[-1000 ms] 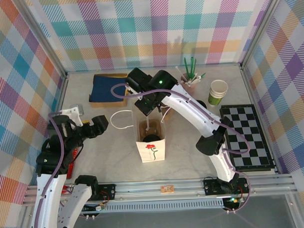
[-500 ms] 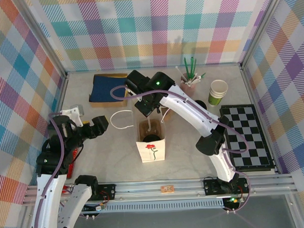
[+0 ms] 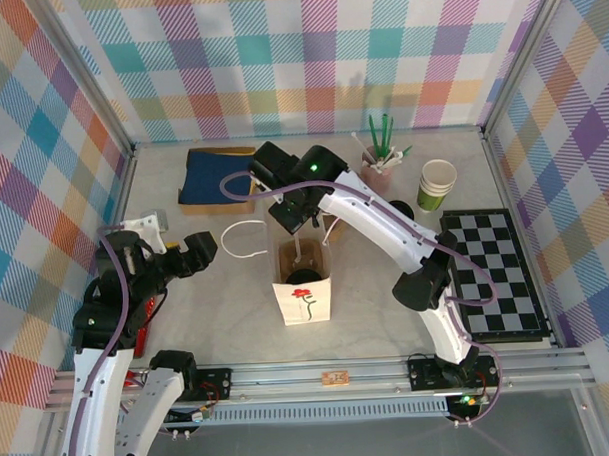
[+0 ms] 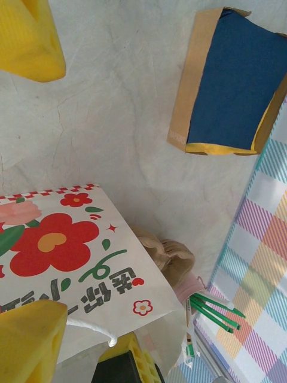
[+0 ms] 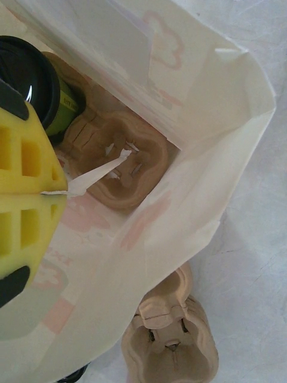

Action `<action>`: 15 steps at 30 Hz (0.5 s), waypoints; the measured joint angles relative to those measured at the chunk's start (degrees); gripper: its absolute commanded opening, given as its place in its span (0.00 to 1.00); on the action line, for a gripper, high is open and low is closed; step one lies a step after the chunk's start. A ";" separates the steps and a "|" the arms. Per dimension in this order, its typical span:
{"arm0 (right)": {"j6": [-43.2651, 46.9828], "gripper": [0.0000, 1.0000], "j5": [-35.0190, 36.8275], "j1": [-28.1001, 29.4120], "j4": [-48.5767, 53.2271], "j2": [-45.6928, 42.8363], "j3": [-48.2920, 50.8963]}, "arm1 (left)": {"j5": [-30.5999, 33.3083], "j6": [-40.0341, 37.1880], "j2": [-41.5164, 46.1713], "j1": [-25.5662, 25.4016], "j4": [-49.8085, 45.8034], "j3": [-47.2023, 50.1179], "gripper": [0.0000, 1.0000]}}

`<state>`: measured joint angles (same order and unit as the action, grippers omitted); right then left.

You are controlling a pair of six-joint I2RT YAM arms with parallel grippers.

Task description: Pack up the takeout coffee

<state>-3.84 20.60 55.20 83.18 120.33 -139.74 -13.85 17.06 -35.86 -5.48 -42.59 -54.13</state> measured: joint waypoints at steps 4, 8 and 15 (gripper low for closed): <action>-0.17 0.16 0.00 0.02 -0.26 0.00 0.37 | 0.00 0.00 -0.02 0.00 0.00 0.00 0.93; -0.26 0.22 0.00 0.04 -0.59 -0.17 0.37 | 0.00 0.00 -0.02 0.00 0.00 0.00 0.94; -0.26 0.30 -0.02 0.39 -0.85 -1.11 0.48 | 0.00 0.02 -0.07 0.00 0.04 0.00 0.93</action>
<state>-4.10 20.58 55.59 82.32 119.22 -139.26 -13.85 17.08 -35.92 -5.48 -42.54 -54.13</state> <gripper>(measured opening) 0.280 0.935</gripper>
